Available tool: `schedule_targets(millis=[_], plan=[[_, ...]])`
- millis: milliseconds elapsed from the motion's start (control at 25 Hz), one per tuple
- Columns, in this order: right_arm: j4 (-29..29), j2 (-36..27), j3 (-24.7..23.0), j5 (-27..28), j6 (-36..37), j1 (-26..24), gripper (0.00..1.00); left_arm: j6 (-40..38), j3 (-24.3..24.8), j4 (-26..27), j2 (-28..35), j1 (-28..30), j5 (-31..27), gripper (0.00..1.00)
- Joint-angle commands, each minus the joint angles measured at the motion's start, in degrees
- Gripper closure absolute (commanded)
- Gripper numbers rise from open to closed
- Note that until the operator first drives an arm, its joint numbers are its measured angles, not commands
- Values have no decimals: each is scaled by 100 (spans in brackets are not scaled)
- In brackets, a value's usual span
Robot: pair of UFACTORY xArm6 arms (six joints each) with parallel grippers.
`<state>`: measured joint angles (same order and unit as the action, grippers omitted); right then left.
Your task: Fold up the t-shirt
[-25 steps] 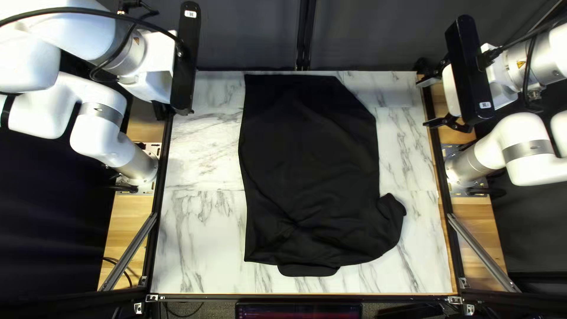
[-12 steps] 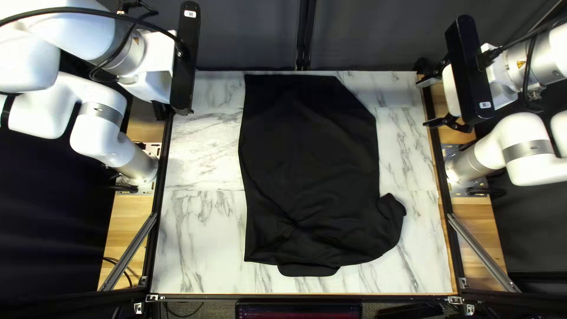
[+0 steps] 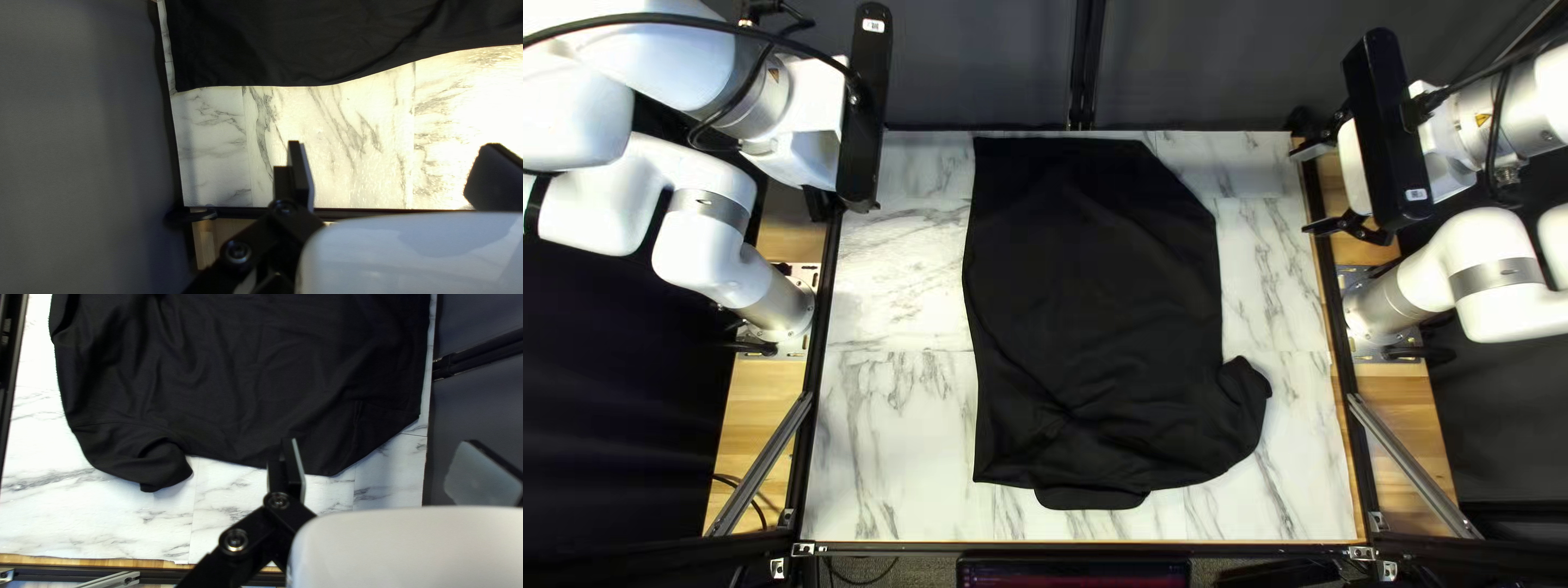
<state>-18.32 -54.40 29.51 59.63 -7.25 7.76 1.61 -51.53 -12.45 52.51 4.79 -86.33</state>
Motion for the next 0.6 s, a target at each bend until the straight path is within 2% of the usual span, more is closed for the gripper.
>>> schedule_targets(millis=[40, 80, 200, 240, 520, 600], plan=[[-816, 667, -1019, -1259, -697, -604, 0, 0, 0, 0, 0, 0, 0, 0], [-895, 680, -1255, -1472, -673, -833, 0, 0, 0, 0, 0, 0, 0, 0], [-1011, 719, -1547, -1673, -753, -1149, 0, 0, 0, 0, 0, 0, 0, 0], [-1094, 742, -1510, -1451, -1018, -1044, 0, 0, 0, 0, 0, 0, 0, 0], [-1094, 742, -1510, -1451, -1018, -1044, 0, 0, 0, 0, 0, 0, 0, 0], [-1330, 826, -1560, -1550, -1143, -883, 0, 0, 0, 0, 0, 0, 0, 0]])
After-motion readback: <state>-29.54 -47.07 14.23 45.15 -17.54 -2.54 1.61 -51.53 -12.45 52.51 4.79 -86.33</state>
